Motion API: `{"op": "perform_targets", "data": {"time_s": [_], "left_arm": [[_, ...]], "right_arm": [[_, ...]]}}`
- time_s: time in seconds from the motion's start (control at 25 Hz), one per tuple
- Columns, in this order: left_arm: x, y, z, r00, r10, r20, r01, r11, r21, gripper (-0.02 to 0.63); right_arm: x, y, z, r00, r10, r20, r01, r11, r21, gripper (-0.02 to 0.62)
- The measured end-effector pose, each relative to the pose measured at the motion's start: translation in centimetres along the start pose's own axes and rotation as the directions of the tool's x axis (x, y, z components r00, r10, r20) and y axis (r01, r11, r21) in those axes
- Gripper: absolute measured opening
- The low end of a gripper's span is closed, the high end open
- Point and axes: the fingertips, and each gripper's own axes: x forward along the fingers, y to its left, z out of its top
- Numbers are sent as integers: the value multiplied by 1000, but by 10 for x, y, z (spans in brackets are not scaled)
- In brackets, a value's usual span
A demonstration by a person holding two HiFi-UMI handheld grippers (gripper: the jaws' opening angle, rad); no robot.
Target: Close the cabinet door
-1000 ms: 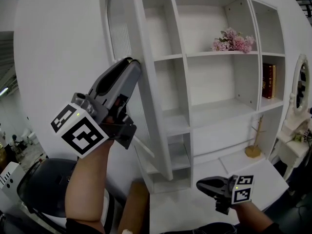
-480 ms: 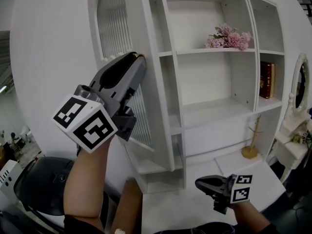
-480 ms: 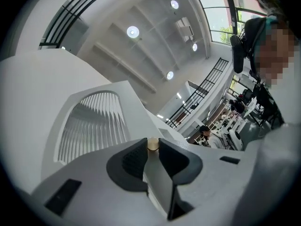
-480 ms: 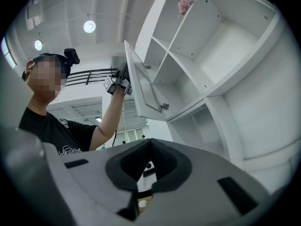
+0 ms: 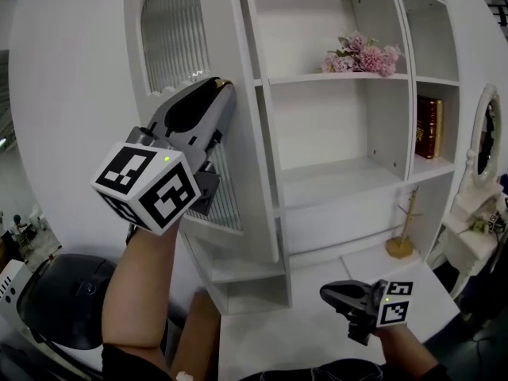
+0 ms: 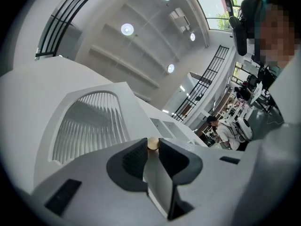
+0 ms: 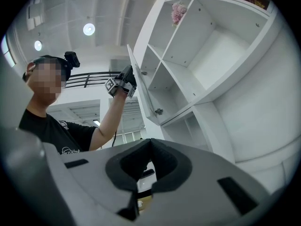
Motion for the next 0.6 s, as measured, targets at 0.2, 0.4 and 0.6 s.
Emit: {"op": "perform_targets", "data": {"time_s": [0.2,0.4,0.6], "left_arm": [[14,0,-11,999,32,-16,-32,999,38,76],[25,3,-21,998,60,-29,-58,996,65,77],[39,6,-33,995,94,-38,-90,992,93,77]], "right_arm": [[-10,-9,4,1000,-10,-16,10,1000,-20,0],[-20,-20,1,998,-31,-58,28,998,-53,2],[-32,-32,5,997,-31,-66,28,998,-51,1]]}}
